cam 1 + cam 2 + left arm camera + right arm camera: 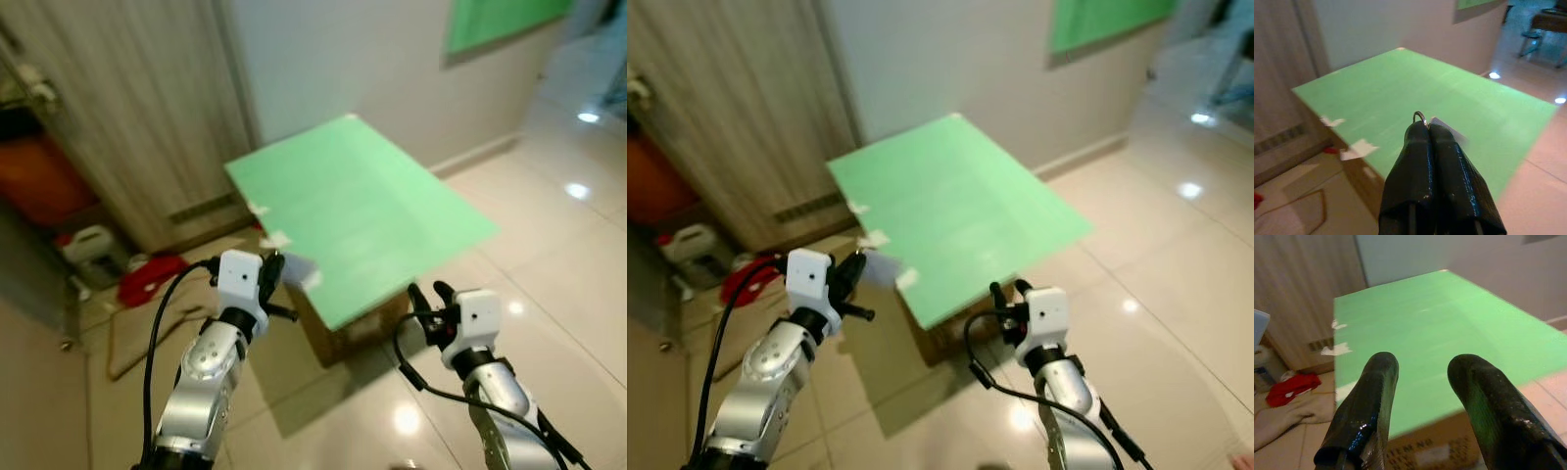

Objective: Hang keys on a hook

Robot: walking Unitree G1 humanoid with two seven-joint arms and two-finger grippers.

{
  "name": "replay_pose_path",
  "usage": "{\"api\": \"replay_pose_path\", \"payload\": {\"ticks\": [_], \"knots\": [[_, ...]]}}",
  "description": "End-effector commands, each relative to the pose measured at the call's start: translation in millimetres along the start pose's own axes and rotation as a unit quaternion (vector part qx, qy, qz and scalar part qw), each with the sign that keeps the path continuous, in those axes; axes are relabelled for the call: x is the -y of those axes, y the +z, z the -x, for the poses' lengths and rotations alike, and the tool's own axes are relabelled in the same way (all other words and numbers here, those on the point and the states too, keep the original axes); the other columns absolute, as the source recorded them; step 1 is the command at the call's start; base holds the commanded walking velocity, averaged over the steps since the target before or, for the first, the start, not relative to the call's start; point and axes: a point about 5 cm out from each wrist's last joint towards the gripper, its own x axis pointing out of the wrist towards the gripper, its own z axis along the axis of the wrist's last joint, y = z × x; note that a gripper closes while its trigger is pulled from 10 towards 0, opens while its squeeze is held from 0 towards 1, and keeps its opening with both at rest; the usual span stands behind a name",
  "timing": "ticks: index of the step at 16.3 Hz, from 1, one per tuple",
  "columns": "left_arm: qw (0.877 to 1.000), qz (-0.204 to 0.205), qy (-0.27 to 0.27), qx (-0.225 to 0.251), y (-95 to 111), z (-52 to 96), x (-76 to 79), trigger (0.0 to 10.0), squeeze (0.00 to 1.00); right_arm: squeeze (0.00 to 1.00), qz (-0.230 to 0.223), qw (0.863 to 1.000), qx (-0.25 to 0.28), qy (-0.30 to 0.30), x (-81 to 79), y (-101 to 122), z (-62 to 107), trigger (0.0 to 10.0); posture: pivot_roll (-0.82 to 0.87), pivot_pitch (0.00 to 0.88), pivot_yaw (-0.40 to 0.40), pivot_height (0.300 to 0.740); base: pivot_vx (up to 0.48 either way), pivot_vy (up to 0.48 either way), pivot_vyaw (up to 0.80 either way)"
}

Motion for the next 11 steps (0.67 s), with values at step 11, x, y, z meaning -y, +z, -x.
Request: {"api": "replay_pose_path", "payload": {"ticks": [11], "knots": [[1.000,-0.010,0.013,-0.017,-10.1,7.9,-3.3,0.0,0.00,0.00,-0.005,1.000,-0.007,0.015,-4.6,-2.2,-7.4,10.0,-0.21,0.019,0.110,0.727,0.000,0.000,0.47]]}}
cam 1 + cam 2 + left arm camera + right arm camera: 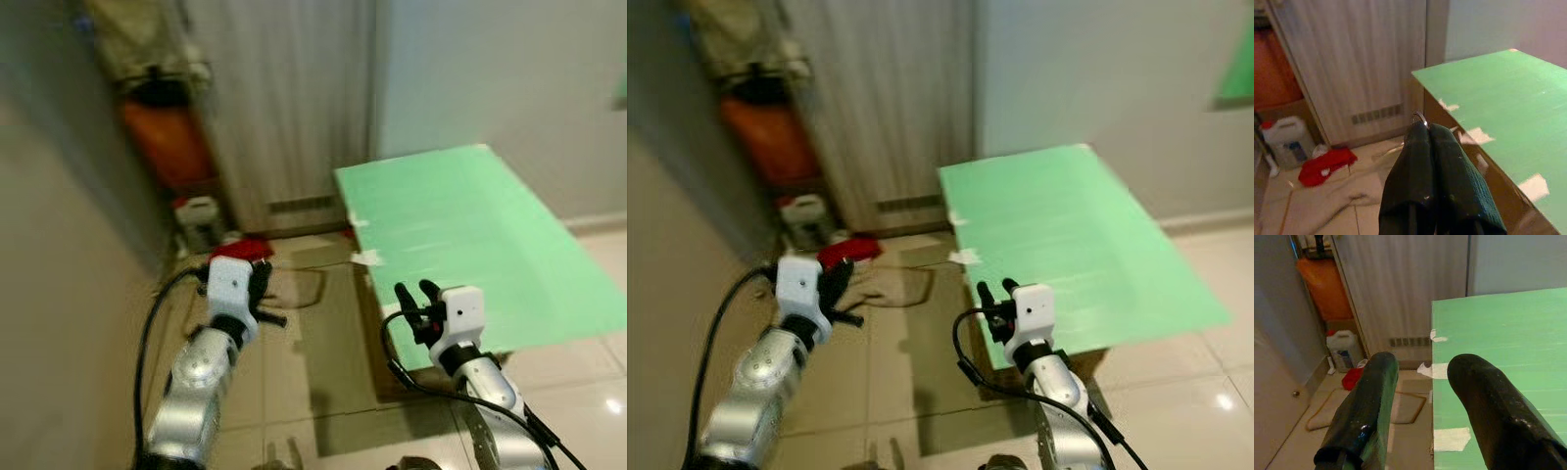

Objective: Hang keys on a hook

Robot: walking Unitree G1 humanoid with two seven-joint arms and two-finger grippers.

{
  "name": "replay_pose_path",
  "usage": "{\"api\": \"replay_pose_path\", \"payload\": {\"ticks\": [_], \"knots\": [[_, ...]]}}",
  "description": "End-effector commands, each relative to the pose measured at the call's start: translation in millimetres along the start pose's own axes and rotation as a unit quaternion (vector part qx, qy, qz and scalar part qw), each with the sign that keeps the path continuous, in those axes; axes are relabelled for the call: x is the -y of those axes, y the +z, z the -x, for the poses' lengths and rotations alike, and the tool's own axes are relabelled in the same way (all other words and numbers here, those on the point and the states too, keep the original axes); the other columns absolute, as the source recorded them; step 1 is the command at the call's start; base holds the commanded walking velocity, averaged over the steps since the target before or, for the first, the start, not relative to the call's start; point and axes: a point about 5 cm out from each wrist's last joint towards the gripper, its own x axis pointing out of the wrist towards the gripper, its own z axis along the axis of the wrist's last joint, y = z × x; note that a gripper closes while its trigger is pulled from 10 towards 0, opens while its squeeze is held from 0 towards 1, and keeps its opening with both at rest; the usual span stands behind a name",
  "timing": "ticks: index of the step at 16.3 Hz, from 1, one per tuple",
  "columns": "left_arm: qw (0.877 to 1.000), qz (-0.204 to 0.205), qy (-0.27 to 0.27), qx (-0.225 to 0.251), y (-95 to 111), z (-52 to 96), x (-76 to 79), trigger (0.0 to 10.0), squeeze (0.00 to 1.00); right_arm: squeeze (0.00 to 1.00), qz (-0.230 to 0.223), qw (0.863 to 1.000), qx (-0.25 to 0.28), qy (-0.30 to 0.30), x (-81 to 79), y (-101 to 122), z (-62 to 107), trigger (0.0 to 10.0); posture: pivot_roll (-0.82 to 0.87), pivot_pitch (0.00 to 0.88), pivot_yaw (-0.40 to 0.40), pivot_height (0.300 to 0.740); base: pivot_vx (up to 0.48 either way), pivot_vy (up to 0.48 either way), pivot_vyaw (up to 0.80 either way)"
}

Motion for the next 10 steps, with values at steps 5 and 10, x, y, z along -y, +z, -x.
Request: {"api": "replay_pose_path", "payload": {"ticks": [5,10], "knots": [[0.999,-0.037,-0.015,0.014,9,-4.4,4.3,0.0,0.00,0.00,-0.011,1.000,0.002,-0.001,-3.2,0,1.2,10.0,-0.21,0.026,0.118,0.727,0.000,-0.478,0.00],[0.998,-0.060,-0.011,0.008,11,-11.5,2.8,0.0,0.00,0.00,-0.011,1.000,0.004,-0.006,-2.5,2,1.7,10.0,-0.23,0.031,0.126,0.727,0.000,-0.440,0.00]]}}
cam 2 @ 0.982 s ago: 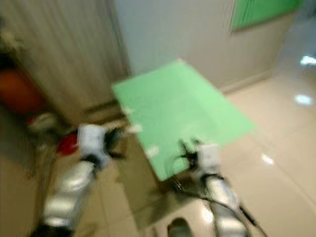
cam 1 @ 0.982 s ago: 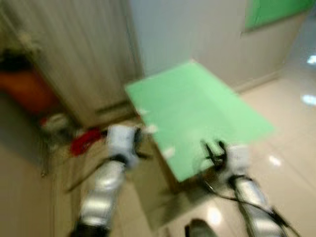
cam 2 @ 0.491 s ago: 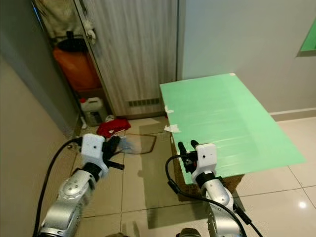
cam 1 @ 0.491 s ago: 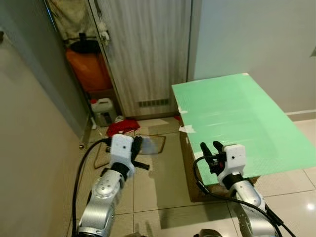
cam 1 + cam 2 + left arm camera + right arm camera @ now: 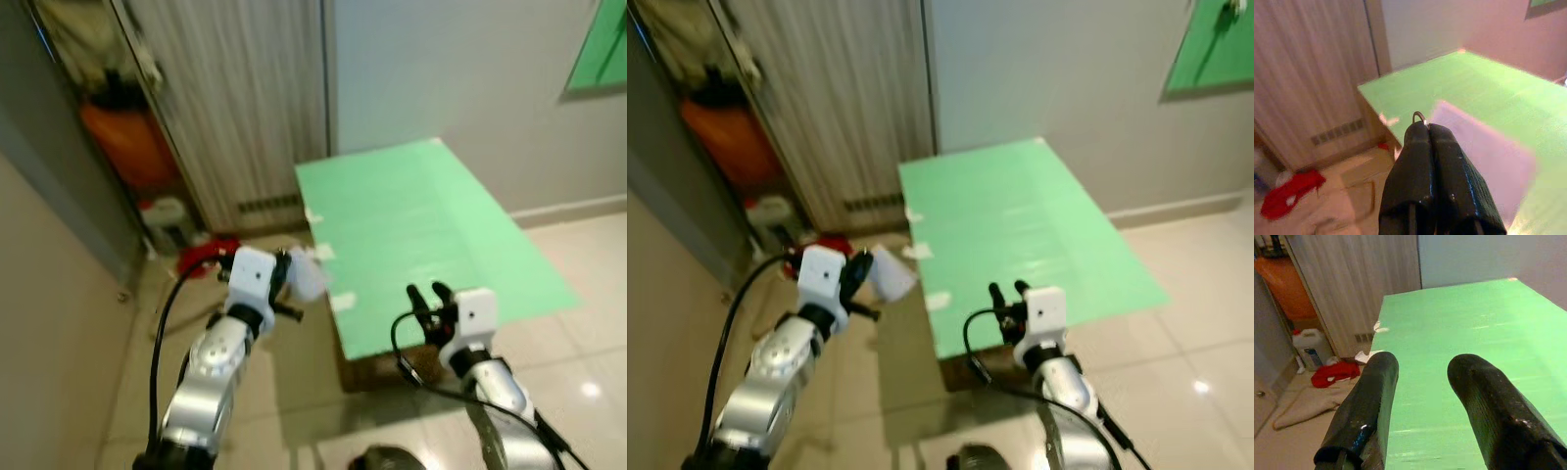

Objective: Hang keys on a hook

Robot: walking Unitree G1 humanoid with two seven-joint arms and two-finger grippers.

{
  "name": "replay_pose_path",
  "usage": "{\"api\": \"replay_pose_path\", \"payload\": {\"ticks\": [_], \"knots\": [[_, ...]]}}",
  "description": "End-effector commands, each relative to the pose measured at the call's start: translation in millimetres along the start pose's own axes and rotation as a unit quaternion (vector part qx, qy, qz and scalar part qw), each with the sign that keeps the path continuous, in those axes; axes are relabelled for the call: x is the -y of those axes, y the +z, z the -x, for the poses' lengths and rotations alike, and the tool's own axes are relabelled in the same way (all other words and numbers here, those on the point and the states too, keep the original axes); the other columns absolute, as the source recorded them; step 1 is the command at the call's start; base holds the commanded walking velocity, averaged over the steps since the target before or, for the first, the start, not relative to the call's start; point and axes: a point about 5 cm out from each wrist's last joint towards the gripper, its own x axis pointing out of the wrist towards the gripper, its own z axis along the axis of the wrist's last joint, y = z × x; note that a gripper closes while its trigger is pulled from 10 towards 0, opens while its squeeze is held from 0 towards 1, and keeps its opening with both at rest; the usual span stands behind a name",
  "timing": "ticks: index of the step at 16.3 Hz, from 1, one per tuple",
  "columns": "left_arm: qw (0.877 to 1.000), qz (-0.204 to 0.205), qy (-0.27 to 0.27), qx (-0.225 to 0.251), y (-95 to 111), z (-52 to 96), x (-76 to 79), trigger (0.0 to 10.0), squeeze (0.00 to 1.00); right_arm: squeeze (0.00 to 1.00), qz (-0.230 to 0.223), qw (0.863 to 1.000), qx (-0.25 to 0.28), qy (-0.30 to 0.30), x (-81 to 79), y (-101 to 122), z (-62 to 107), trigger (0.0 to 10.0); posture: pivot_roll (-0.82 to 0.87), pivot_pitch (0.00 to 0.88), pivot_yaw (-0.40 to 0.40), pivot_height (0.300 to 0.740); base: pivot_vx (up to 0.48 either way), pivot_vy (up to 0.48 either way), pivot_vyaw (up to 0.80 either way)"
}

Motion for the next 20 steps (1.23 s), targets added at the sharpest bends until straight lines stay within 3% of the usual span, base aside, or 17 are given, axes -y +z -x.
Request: {"api": "replay_pose_path", "payload": {"ticks": [1,4,8,13,17,20], "knots": [[1.000,-0.007,0.010,-0.006,-3,1.5,-3.7,0.0,0.00,0.00,-0.006,1.000,0.004,0.007,-6.1,3,-2.2,10.0,-0.23,0.032,0.127,0.727,0.240,-0.412,0.00],[1.000,0.005,0.010,-0.003,-3,0.9,-2.3,0.0,0.00,0.00,0.003,1.000,0.001,0.009,-6.2,2,-1.5,10.0,-0.23,0.033,0.124,0.727,0.240,-0.412,0.00],[1.000,0.008,0.015,0.004,-1,-1.8,-3.8,0.0,0.00,0.00,0.006,1.000,0.004,0.011,-4.7,4,-5.3,10.0,-0.22,0.022,0.106,0.727,0.241,-0.412,0.73],[1.000,0.011,-0.007,0.015,-1,0.6,-0.1,0.0,0.00,0.00,0.004,1.000,0.011,0.014,-6.8,7,-9.9,10.0,-0.22,0.019,0.111,0.727,0.193,-0.412,0.00],[0.999,0.020,-0.026,0.022,1,-1.7,4.8,0.0,0.00,0.00,0.005,1.000,0.005,0.009,-6.0,4,-8.1,10.0,-0.24,0.012,0.122,0.727,0.241,-0.412,-0.72],[0.998,0.036,-0.048,0.029,2,-3.3,11.7,0.0,0.00,0.00,0.010,1.000,0.012,0.006,-3.1,5,-7.0,10.0,-0.26,0.001,0.131,0.727,0.081,-0.416,0.00]]}}
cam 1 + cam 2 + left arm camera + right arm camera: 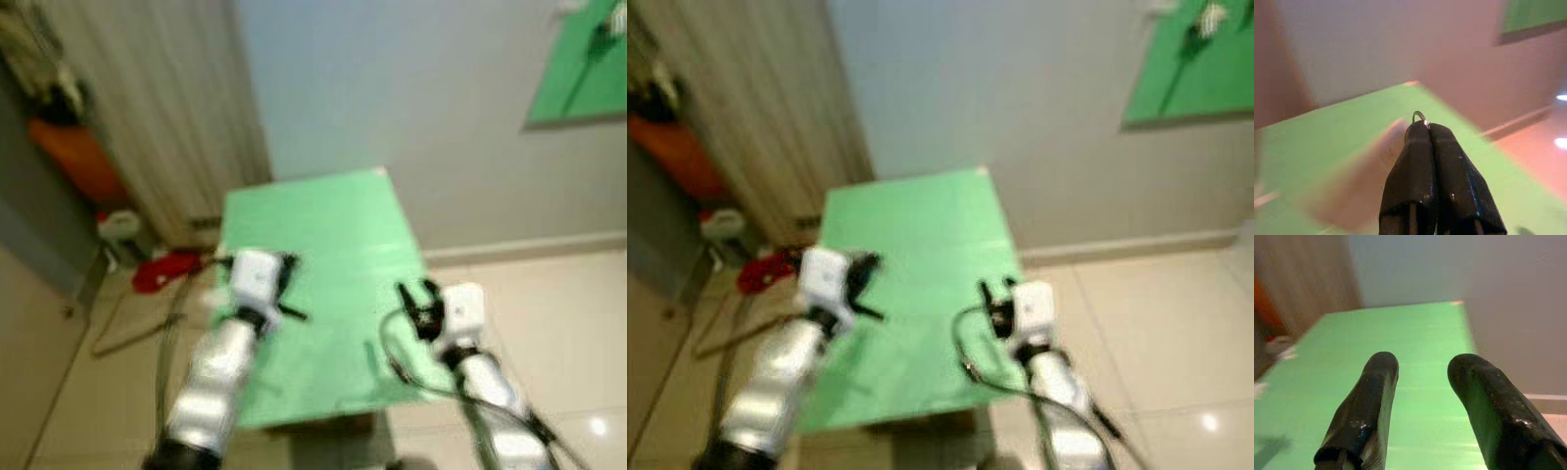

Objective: Hang keys on a hook

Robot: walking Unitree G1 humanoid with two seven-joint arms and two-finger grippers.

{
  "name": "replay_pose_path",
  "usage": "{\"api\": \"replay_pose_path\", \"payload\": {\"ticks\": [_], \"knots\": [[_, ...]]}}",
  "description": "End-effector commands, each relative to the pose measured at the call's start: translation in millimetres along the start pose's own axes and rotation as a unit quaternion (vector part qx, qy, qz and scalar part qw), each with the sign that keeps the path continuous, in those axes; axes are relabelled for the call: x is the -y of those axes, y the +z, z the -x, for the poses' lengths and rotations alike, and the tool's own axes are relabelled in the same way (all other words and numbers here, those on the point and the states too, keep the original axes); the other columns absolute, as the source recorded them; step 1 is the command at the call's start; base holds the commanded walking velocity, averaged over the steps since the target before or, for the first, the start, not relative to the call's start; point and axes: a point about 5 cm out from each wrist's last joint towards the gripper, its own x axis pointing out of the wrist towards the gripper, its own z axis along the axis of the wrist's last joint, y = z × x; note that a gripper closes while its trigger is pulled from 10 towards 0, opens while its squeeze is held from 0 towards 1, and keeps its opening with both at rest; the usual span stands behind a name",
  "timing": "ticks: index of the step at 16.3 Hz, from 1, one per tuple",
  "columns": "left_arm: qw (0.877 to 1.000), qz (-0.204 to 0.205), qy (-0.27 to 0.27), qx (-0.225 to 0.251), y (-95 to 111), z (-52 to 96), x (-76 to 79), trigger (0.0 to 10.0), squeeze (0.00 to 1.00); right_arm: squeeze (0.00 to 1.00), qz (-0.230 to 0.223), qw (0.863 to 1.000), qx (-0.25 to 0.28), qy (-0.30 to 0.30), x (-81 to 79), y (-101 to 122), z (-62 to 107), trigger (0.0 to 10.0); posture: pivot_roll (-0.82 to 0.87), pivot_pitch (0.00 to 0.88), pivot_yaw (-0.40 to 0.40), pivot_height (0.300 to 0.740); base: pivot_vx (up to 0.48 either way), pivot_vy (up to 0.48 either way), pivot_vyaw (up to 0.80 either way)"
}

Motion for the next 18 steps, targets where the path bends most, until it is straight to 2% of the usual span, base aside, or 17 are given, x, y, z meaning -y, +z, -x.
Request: {"api": "replay_pose_path", "payload": {"ticks": [1,4,8,10,12,15,17,18], "knots": [[1.000,-0.002,0.006,0.002,0,3.6,-9.2,0.0,0.00,0.00,-0.006,1.000,0.010,0.002,-5.0,2,-1.7,10.0,-0.26,0.000,0.134,0.727,0.000,-0.439,0.00],[1.000,0.001,0.009,0.001,-1,2.5,-10.4,0.0,0.00,0.00,-0.009,1.000,0.011,-0.003,-3.7,2,-0.3,10.0,-0.27,0.000,0.131,0.727,0.000,-0.439,0.00],[0.999,0.010,0.048,-0.001,-3,5.9,-22.5,0.0,0.00,0.00,-0.008,1.000,0.015,0.002,-2.7,5,-4.1,10.0,-0.24,0.000,0.106,0.727,0.186,-0.416,0.00],[0.994,0.045,0.099,0.000,-5,9.5,-35.1,0.0,0.00,0.00,-0.012,1.000,0.021,0.005,-4.2,8,-9.5,10.0,-0.22,0.000,0.099,0.727,0.261,-0.399,0.00],[0.992,0.058,0.115,0.000,-7,10.6,-38.3,0.0,0.00,0.00,-0.015,1.000,0.027,0.007,-5.1,11,-11.5,10.0,-0.22,0.000,0.097,0.727,0.264,-0.398,0.00],[0.991,0.055,0.124,0.000,-9,13.4,-35.8,0.0,0.00,0.00,-0.003,1.000,0.023,0.015,-5.7,11,-13.5,10.0,-0.21,0.000,0.086,0.727,0.264,-0.396,0.45],[0.990,0.032,0.140,-0.007,-17,21.9,-39.6,0.0,0.00,0.00,-0.003,1.000,0.023,0.016,-2.5,12,-14.8,10.0,-0.20,0.000,0.065,0.727,0.266,-0.396,0.00],[0.987,0.043,0.156,-0.016,-25,28.3,-42.1,0.0,0.00,0.00,0.007,0.999,0.022,0.025,0.6,15,-16.6,10.0,-0.19,0.006,0.038,0.727,0.266,-0.398,0.00]]}}
